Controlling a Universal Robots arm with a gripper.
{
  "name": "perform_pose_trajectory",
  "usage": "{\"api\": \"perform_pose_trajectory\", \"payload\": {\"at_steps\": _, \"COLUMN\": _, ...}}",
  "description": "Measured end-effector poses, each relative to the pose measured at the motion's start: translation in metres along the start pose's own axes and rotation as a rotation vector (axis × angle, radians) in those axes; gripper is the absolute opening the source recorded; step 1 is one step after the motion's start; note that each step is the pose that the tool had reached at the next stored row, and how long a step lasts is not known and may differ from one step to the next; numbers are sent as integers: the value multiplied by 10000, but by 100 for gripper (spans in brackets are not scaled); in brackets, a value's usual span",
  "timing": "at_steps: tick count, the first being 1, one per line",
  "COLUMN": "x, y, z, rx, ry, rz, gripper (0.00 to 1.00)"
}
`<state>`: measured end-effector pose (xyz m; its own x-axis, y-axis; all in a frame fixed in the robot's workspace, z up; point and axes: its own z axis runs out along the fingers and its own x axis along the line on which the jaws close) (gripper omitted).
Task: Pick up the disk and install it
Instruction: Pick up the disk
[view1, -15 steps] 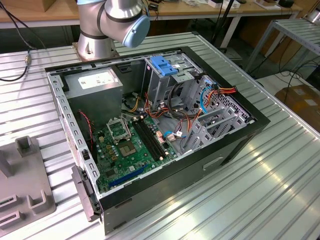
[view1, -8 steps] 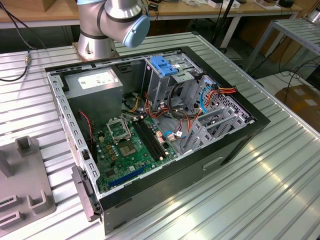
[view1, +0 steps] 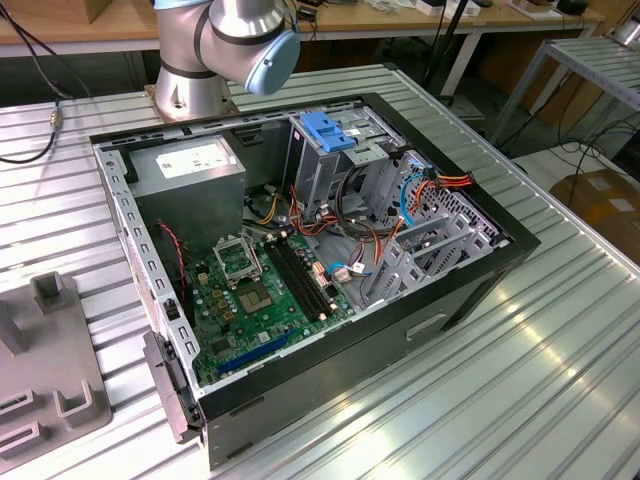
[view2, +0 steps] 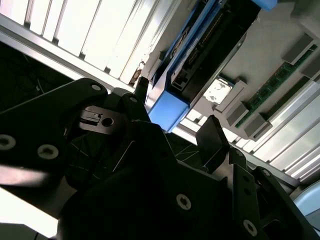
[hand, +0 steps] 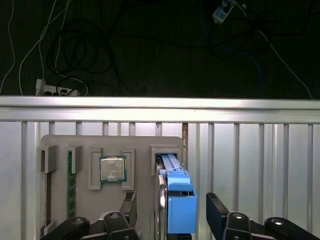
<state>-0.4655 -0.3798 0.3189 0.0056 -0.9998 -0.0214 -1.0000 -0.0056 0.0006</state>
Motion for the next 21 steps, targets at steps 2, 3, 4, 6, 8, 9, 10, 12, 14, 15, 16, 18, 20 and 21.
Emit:
{"api": "perform_pose_trajectory", "payload": {"at_steps": 2, "x": 0, "y": 0, "z": 3, "rx": 0, "ry": 0, "rz": 1, "gripper": 66}}
{"api": "perform_pose_trajectory", "payload": {"at_steps": 3, "x": 0, "y": 0, "z": 4, "rx": -1, "ry": 0, "rz": 1, "gripper": 66}}
{"api": "perform_pose_trajectory", "payload": {"at_steps": 4, "x": 0, "y": 0, "z": 6, "rx": 0, "ry": 0, "rz": 0, "gripper": 66}}
{"api": "perform_pose_trajectory", "payload": {"at_steps": 6, "x": 0, "y": 0, "z": 9, "rx": 0, "ry": 0, "rz": 0, "gripper": 66}}
{"api": "perform_pose_trajectory", "payload": {"at_steps": 8, "x": 0, "y": 0, "z": 18, "rx": 2, "ry": -1, "rz": 0, "gripper": 66}}
{"api": "perform_pose_trajectory", "payload": {"at_steps": 9, "x": 1, "y": 0, "z": 25, "rx": 2, "ry": -1, "rz": 0, "gripper": 66}}
{"api": "perform_pose_trajectory", "payload": {"at_steps": 10, "x": 1, "y": 0, "z": 33, "rx": 0, "ry": 0, "rz": 0, "gripper": 66}}
{"api": "perform_pose_trajectory", "payload": {"at_steps": 12, "x": 1, "y": 0, "z": 60, "rx": 0, "ry": 0, "rz": 0, "gripper": 66}}
{"api": "perform_pose_trajectory", "payload": {"at_steps": 14, "x": -11, "y": 1, "z": 85, "rx": -1, "ry": -2, "rz": 2, "gripper": 66}}
{"api": "perform_pose_trajectory", "payload": {"at_steps": 15, "x": -19, "y": 1, "z": 96, "rx": 1, "ry": -6, "rz": 0, "gripper": 66}}
{"api": "perform_pose_trajectory", "payload": {"at_steps": 16, "x": -24, "y": 1, "z": 104, "rx": 1, "ry": -9, "rz": 0, "gripper": 66}}
{"api": "perform_pose_trajectory", "payload": {"at_steps": 18, "x": -29, "y": 4, "z": 134, "rx": -1, "ry": -11, "rz": 1, "gripper": 66}}
{"api": "perform_pose_trajectory", "payload": {"at_steps": 20, "x": -30, "y": 4, "z": 140, "rx": -1, "ry": -13, "rz": 0, "gripper": 64}}
{"api": "perform_pose_trajectory", "payload": {"at_steps": 21, "x": -30, "y": 4, "z": 140, "rx": -2, "ry": -13, "rz": 0, "gripper": 57}}
